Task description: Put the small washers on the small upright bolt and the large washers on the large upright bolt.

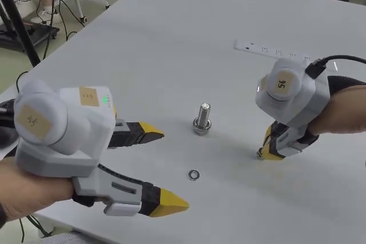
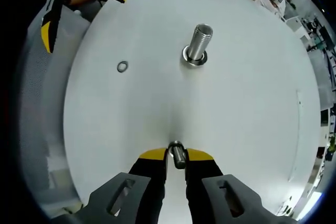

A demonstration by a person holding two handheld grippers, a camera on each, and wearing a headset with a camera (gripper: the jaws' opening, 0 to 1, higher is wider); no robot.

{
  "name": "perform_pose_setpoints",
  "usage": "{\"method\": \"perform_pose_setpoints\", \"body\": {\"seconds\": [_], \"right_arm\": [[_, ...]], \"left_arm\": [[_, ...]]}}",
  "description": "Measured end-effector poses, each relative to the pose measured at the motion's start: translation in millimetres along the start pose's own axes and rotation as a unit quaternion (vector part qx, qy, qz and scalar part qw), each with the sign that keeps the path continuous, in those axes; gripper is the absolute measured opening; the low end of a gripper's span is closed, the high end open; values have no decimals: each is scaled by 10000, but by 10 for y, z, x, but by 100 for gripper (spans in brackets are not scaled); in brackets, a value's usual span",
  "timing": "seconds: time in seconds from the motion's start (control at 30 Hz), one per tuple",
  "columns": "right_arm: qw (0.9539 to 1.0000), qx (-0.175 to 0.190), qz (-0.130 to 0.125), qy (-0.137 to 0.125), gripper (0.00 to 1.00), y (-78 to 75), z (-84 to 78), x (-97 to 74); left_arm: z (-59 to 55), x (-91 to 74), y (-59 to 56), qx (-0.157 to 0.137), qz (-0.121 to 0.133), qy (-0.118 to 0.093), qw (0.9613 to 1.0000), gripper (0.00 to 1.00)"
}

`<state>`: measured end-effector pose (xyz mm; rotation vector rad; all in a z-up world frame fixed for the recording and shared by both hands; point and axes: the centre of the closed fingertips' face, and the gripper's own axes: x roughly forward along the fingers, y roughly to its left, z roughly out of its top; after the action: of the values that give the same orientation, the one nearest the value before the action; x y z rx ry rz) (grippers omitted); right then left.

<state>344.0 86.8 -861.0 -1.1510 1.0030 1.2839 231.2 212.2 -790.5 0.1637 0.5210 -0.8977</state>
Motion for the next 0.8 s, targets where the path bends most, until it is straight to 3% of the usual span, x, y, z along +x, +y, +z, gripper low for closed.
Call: {"method": "perform_pose_setpoints", "body": {"seconds": [0.8], "right_arm": [[9998,168,-49,-60,21,-36,-49,-40]], "left_arm": [[5,-9,10,15,9,-1,10000,70]]}}
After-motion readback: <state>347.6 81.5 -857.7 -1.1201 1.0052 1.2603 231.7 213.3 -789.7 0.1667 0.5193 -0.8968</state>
